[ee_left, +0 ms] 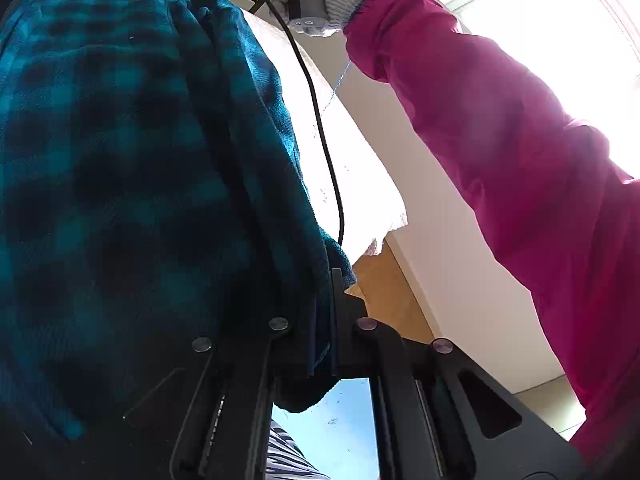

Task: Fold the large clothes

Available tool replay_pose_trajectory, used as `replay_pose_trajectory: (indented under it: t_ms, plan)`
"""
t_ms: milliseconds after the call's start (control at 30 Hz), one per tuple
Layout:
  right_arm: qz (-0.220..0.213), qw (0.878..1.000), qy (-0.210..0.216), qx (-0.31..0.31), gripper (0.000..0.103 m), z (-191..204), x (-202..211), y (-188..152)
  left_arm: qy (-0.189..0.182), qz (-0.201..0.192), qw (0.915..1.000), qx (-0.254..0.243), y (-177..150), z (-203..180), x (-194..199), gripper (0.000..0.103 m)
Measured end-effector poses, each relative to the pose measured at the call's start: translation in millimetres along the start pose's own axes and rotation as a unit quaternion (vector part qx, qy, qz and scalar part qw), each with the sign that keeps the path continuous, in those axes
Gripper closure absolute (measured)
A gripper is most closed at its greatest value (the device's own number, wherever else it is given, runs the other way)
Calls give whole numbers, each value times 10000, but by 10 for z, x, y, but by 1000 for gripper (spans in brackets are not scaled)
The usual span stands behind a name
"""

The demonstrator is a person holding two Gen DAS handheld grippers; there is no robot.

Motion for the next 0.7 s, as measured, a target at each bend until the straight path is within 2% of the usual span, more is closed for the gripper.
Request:
replay_pose_trajectory:
  t_ms: [133, 167, 200, 300, 467, 600, 700]
  plan:
    - [285, 9995, -152, 8, 78, -15, -254, -16, -16, 33, 10000, 31, 1, 10, 2, 101]
    - [327, 9992, -230, 24, 93, -24, -276, -18, -21, 50, 10000, 37, 5, 17, -10, 101]
    - [341, 9990, -274, -2, 101, -42, -272, -13, -32, 60, 10000, 35, 8, 21, -18, 101]
    - [79, 9997, -218, -85, 103, -97, -76, 33, -89, 64, 9999, 33, 17, 25, -29, 101]
    - [-288, 9989, -370, -18, 103, -47, 372, 205, -241, 85, 9997, 26, -11, -8, -8, 101]
    - [-544, 9972, -438, 265, 103, 218, 651, 396, -343, -24, 9994, 70, -17, -14, 81, 101]
    - [-585, 9947, -491, 685, 103, 565, 658, 528, -406, -161, 9986, 290, -15, 90, 174, 101]
Point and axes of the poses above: each gripper's, at about its wrist camera, not at the fingertips, and x roughly against the way its jaws point, z to its left, y to its top, the point moved 1 cm from there along -x, roughly the way its jaws point, and after that the axes turned 10 degrees about x, right-handed, at the moved point
